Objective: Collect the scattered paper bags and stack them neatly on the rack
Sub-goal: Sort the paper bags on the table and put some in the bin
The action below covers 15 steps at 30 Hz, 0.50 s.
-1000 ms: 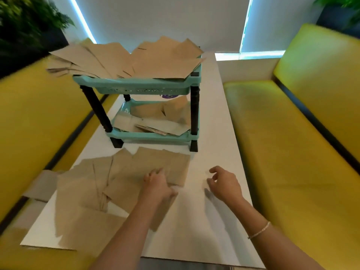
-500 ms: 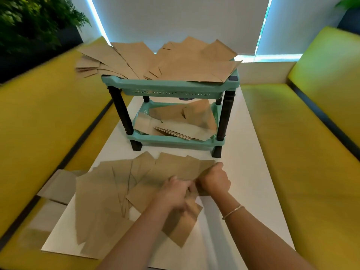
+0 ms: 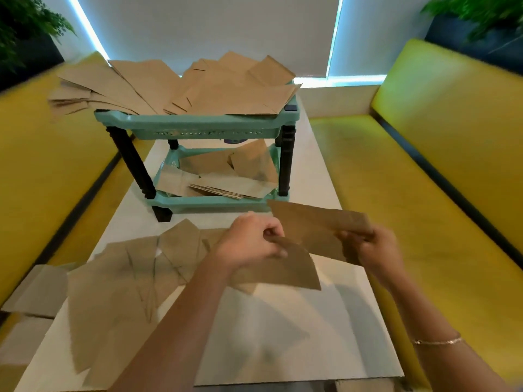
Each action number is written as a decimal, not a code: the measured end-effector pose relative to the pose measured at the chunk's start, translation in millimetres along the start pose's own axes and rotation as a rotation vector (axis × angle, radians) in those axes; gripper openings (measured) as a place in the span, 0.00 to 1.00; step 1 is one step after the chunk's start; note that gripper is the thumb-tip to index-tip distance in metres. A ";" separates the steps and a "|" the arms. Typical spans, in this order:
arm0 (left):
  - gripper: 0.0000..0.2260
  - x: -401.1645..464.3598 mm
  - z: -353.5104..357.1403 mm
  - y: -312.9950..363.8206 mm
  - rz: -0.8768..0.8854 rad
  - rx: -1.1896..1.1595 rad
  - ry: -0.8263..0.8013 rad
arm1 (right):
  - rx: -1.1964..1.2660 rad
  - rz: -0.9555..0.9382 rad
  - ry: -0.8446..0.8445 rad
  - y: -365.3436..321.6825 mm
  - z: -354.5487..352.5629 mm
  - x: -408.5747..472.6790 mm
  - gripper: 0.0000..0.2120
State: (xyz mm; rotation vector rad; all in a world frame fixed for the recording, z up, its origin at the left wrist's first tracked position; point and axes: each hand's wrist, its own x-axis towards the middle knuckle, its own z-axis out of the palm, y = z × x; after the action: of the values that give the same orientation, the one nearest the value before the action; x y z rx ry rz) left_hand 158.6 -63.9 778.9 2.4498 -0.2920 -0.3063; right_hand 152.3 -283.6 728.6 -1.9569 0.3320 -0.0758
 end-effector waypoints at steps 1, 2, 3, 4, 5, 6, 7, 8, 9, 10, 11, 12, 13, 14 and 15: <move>0.06 0.3 2.3 13.1 0.017 -0.093 0.024 | 0.010 0.032 0.055 6.4 -17.1 0.2 0.08; 0.05 1.8 6.8 25.5 0.026 -0.173 0.054 | 0.005 0.064 0.113 14.4 -33.3 1.2 0.06; 0.05 4.5 13.7 37.1 0.030 -0.246 0.090 | -0.014 0.088 0.180 22.7 -49.2 1.6 0.04; 0.06 8.6 22.3 47.7 0.031 -0.322 0.124 | -0.033 0.114 0.245 31.2 -64.2 0.4 0.04; 0.07 13.1 32.3 57.8 0.026 -0.400 0.156 | -0.057 0.148 0.307 40.1 -78.6 -1.5 0.06; 0.07 17.3 43.4 67.6 0.019 -0.465 0.185 | -0.085 0.182 0.368 49.0 -93.3 -4.5 0.07; 0.07 21.2 55.2 76.9 0.013 -0.516 0.208 | -0.142 0.215 0.412 60.3 -108.3 -7.9 0.07; 0.07 23.8 67.0 85.7 0.011 -0.557 0.223 | -0.221 0.250 0.426 72.4 -122.1 -12.6 0.05; 0.06 25.8 78.9 93.8 0.010 -0.596 0.228 | -0.313 0.289 0.421 86.9 -134.0 -17.5 0.06; 0.06 27.3 90.6 100.9 0.011 -0.634 0.228 | -0.399 0.322 0.393 102.7 -143.2 -22.9 0.08; 0.06 28.5 102.2 106.9 0.014 -0.669 0.226 | -0.474 0.351 0.348 119.5 -149.0 -28.1 0.11; 0.07 29.5 113.2 112.1 0.013 -0.691 0.225 | -0.533 0.385 0.282 137.6 -151.8 -33.2 0.13; 0.08 30.0 123.6 116.5 0.010 -0.704 0.224 | -0.588 0.419 0.208 156.0 -152.2 -37.7 0.16; 0.08 30.5 133.9 119.3 0.002 -0.706 0.227 | -0.635 0.452 0.134 173.3 -149.7 -42.4 0.17; 0.09 31.0 143.7 121.2 -0.008 -0.706 0.232 | -0.678 0.477 0.068 191.7 -146.6 -45.6 0.18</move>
State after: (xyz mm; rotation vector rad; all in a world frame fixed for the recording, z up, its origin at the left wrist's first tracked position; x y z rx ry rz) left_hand 130.4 -248.3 740.4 1.7645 -0.0530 -0.0977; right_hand 40.8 -472.2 617.6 -2.4794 0.9572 0.3196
